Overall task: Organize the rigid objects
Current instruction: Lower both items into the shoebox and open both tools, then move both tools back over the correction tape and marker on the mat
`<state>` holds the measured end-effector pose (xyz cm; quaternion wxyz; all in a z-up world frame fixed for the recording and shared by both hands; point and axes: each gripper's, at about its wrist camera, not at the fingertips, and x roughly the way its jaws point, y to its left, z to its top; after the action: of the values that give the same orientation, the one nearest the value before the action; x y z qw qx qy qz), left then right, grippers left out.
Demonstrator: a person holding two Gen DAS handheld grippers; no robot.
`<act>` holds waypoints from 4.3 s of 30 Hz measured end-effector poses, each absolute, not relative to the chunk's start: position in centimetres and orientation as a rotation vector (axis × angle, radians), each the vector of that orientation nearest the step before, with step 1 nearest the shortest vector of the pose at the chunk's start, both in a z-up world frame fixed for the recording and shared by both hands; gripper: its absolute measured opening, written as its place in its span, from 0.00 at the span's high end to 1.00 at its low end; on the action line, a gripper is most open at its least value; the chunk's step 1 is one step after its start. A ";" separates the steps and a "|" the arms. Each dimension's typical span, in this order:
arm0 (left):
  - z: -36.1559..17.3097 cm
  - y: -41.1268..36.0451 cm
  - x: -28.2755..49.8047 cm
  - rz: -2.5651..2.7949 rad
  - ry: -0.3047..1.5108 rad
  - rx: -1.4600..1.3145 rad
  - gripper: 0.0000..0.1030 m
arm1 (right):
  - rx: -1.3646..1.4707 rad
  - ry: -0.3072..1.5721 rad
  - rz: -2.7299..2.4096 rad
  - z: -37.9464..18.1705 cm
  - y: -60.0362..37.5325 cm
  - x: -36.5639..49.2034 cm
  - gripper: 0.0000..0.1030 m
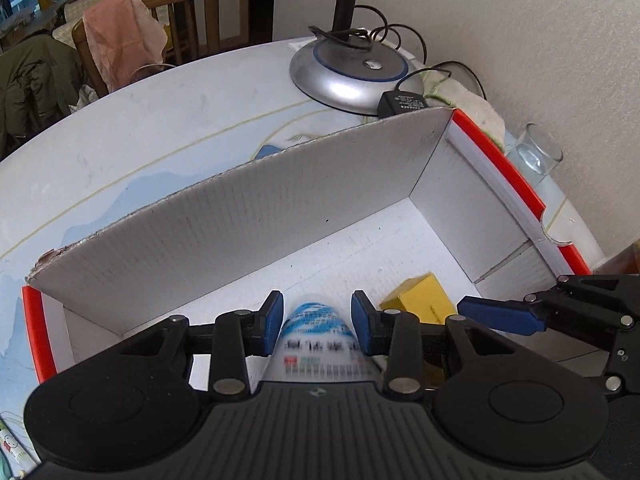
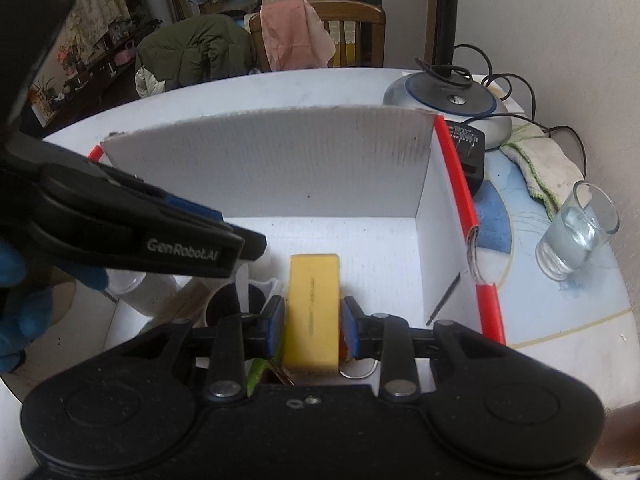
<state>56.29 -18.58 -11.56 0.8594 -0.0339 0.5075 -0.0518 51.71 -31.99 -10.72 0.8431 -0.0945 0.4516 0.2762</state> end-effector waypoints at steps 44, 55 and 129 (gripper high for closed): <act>-1.1 -12.4 40.1 -0.068 0.812 -0.134 0.38 | -0.147 0.739 0.613 -2.9 -30.7 41.8 0.16; -0.3 -6.5 33.2 -0.043 0.766 -0.153 0.23 | -0.078 0.700 0.612 -1.7 -27.4 36.5 0.04; -17.4 9.4 29.7 0.063 0.856 -0.162 0.01 | -0.432 0.985 0.861 -15.7 1.4 43.0 0.50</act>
<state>29.70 9.43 -17.44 0.9061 -0.0784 0.4146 0.0303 42.97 1.44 -15.72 0.7721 -0.1992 0.4544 0.3972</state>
